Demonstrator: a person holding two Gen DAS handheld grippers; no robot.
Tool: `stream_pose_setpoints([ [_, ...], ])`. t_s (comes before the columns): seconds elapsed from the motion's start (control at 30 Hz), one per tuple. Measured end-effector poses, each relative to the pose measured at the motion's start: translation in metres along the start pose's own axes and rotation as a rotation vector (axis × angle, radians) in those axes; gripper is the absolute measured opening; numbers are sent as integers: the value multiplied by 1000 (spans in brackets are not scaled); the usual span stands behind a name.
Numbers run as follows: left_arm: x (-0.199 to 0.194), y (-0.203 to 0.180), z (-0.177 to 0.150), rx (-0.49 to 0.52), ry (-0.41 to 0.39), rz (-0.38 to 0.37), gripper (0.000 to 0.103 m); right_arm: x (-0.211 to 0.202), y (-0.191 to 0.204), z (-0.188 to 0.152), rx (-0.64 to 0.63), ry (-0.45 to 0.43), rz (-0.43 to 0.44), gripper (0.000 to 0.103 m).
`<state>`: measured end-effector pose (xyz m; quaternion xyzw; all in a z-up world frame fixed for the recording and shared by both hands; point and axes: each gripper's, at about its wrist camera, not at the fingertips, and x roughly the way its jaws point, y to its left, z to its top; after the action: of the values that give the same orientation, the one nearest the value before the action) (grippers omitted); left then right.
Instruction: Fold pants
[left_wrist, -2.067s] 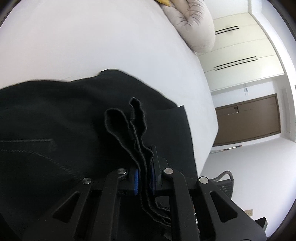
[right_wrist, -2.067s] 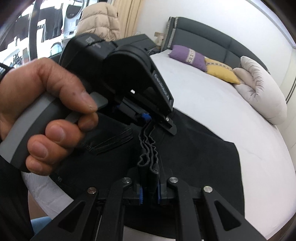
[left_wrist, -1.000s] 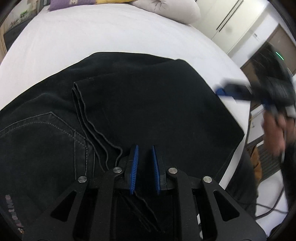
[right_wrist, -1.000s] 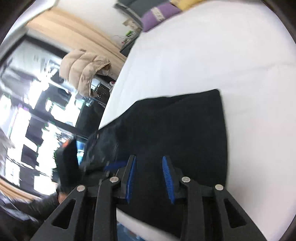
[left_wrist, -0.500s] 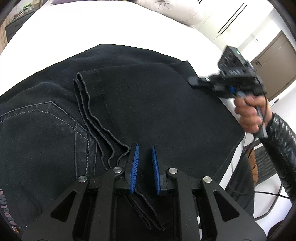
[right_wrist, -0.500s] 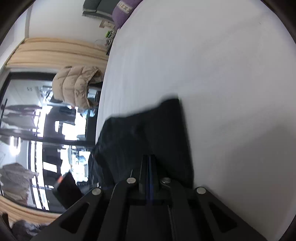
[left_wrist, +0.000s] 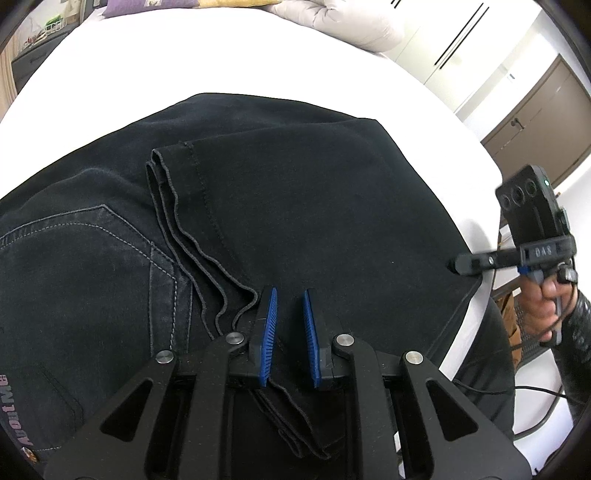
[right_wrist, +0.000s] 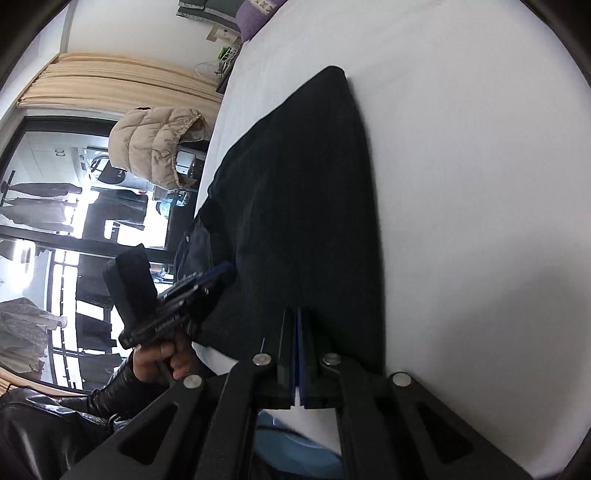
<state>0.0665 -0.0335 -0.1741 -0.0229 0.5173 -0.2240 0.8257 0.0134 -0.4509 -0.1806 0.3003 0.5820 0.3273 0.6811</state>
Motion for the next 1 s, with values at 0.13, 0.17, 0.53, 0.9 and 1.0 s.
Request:
stream_pose_setpoints([
  [0.13, -2, 0, 0, -1, -5, -1, 15, -1, -3, -7, 9, -12, -21, 0],
  [0.17, -2, 1, 0, -1, -6, -2, 15, 0, -4, -8, 5, -11, -36, 0],
  [0.53, -18, 1, -8, -18, -53, 1, 15, -1, -15, -16, 22, -80, -42, 0],
  [0.9, -149, 73, -78, -423, -328, -59, 96, -14, 2, -27, -7, -209, -25, 29],
  [1.0, -183, 110, -119, -611, -381, -49, 96, -17, 13, -28, -38, -219, -19, 42],
])
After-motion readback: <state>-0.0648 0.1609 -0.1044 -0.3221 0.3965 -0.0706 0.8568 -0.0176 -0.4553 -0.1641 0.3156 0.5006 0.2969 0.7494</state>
